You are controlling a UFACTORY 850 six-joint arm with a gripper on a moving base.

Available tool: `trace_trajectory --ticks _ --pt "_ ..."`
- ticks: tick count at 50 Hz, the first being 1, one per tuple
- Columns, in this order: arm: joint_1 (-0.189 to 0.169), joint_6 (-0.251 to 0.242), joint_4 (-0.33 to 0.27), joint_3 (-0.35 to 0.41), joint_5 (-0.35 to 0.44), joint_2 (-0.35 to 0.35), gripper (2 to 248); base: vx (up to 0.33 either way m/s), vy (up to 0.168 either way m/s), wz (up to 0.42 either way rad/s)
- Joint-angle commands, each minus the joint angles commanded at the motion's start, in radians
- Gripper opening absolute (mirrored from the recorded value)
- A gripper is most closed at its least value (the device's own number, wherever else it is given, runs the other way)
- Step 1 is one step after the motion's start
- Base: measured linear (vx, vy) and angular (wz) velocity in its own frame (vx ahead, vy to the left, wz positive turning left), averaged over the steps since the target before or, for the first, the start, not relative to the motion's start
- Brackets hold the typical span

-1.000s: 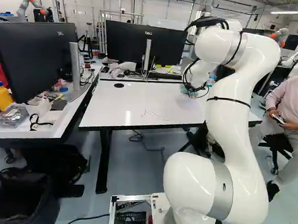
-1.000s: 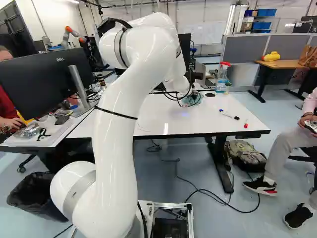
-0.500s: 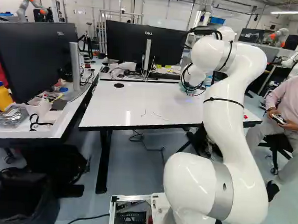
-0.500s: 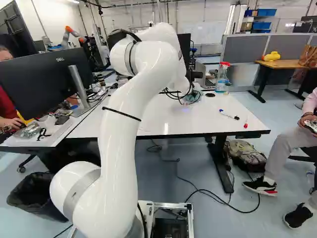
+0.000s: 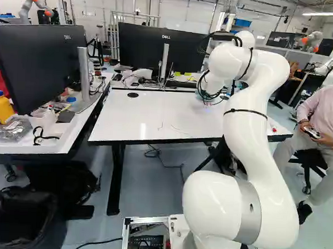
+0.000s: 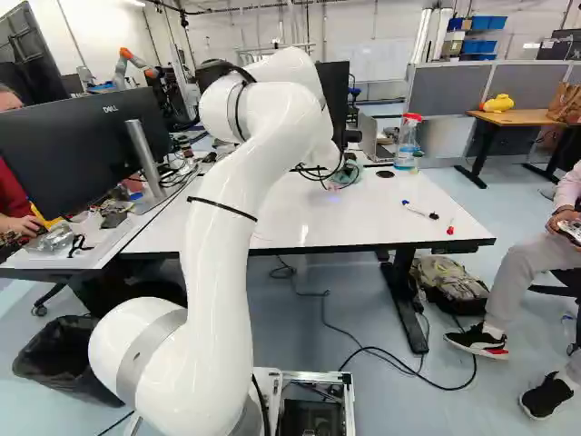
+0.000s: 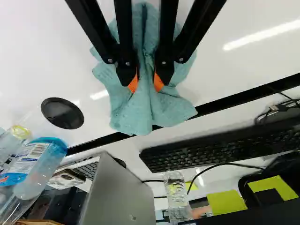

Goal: Clean the table with the green towel

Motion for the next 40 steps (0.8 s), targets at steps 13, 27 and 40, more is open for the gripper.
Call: trace_trajectory --ticks 13,27,40 --pt "0.024 0.000 0.000 0.062 0.000 0.043 55 0.000 0.000 0.000" --pt "0.048 0.000 0.000 0.131 0.000 0.091 55 0.000 0.000 0.000" --pt "0.052 0.000 0.000 0.210 0.000 0.147 55 0.000 0.000 0.000"
